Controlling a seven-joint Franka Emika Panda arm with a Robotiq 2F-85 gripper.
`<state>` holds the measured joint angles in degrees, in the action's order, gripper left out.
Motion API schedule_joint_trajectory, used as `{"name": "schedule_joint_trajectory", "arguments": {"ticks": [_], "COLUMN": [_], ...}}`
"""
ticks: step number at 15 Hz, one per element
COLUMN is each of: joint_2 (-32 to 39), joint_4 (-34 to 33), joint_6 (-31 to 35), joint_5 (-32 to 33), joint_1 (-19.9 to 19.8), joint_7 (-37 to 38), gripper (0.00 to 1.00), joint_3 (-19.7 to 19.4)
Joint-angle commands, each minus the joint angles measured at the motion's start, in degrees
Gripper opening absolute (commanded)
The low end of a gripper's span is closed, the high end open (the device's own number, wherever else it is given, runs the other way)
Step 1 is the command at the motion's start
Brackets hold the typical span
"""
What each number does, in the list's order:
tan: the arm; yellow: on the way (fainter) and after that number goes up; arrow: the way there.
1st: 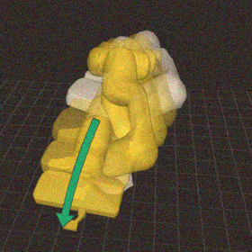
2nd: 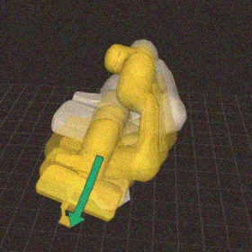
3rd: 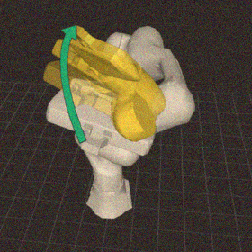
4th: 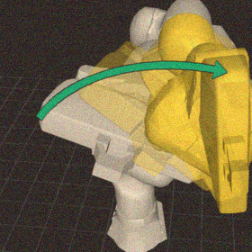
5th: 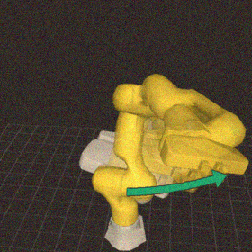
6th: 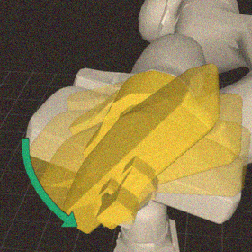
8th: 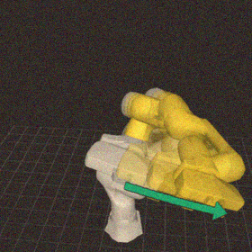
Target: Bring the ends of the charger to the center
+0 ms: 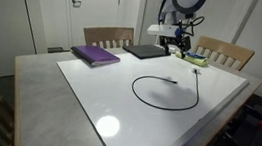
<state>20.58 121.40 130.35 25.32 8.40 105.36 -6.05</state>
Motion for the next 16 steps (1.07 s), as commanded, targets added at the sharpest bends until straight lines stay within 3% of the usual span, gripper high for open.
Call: {"name": "schedule_joint_trajectory", "arguments": {"ticks": [1, 3, 6, 9, 12, 13, 16], "joint_2": [-1.87, -1.22, -0.45, 0.13, -0.59, -0.06, -0.05], "joint_4": [2.61, 1.75, 1.04, 0.90, 2.59, 1.34, 1.46], "joint_6": [2.61, -0.28, -6.28, -12.18, -13.42, -12.53, -12.55], "joint_5": [-0.98, -0.99, -0.20, 4.94, 13.22, 10.30, 10.78], "joint_1": [-3.57, -4.27, -4.46, -3.34, -3.90, -4.64, -4.82], "joint_7": [-14.05, -21.34, -25.11, -21.94, -22.33, -22.26, -22.20], "gripper": [1.00, 1.00, 1.00, 1.00, 1.00, 1.00, 1.00], "joint_3": [0.75, 0.39, -1.29, -3.79, -4.78, -3.40, -3.39]}}
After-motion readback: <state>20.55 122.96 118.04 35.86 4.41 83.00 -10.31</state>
